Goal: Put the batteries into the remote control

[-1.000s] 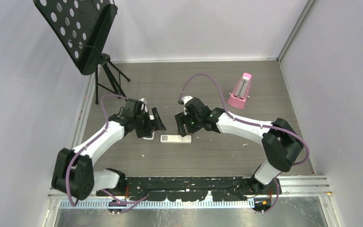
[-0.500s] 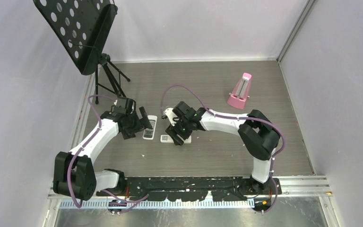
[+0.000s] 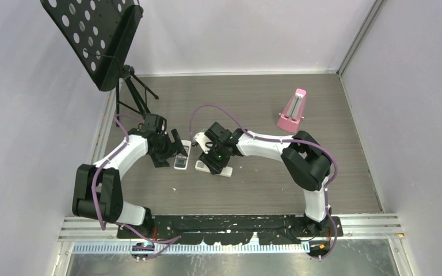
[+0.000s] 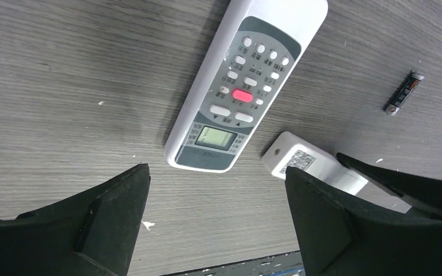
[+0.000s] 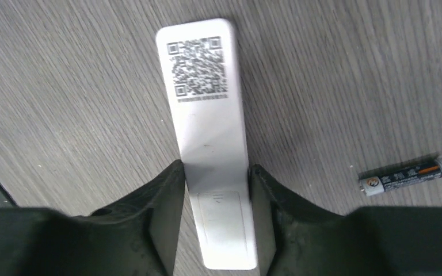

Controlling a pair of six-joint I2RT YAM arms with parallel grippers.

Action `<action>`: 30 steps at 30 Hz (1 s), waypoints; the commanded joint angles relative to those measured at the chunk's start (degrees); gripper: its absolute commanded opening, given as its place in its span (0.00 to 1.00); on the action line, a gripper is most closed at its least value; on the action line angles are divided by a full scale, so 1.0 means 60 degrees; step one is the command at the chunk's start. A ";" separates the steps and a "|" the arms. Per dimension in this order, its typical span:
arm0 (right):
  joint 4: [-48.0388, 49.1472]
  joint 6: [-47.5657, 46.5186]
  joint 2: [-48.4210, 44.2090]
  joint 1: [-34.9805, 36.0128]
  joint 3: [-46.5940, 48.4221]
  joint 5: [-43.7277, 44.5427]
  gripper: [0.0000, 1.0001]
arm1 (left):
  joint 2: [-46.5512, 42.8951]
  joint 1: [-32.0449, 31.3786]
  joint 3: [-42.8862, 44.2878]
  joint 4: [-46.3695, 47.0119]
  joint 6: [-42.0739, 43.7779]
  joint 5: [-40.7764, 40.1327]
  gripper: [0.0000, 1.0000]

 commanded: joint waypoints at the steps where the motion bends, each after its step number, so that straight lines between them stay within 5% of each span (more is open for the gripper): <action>1: 0.0771 -0.0122 -0.0300 0.0064 -0.0078 0.0723 0.39 | 0.0166 0.0048 0.0133 0.0312 -0.0072 0.0315 0.89; 4: 0.0974 -0.0081 -0.0566 0.0052 -0.0260 0.0888 0.19 | 0.0199 0.0052 0.0173 0.0375 -0.0058 0.0192 0.89; 7: 0.1221 0.0425 -0.1001 -0.0118 -0.0428 0.0942 0.12 | 0.0145 0.0048 0.0202 0.0577 0.0074 0.0178 0.89; 16: 0.1815 0.2704 -0.2693 -0.1809 -0.0816 0.2819 0.16 | 0.0456 -0.0204 0.0391 0.0951 0.0240 -0.0235 0.90; 21: 0.1698 0.4281 -0.1850 -0.3002 -0.0480 0.5043 0.17 | 0.1397 -0.0596 0.1255 0.0427 0.0427 -0.0925 0.90; 30: 0.1202 0.5063 0.0134 -0.3901 0.0793 0.4790 0.20 | 0.2798 -0.1600 0.2102 -0.0480 0.0834 -0.2746 0.90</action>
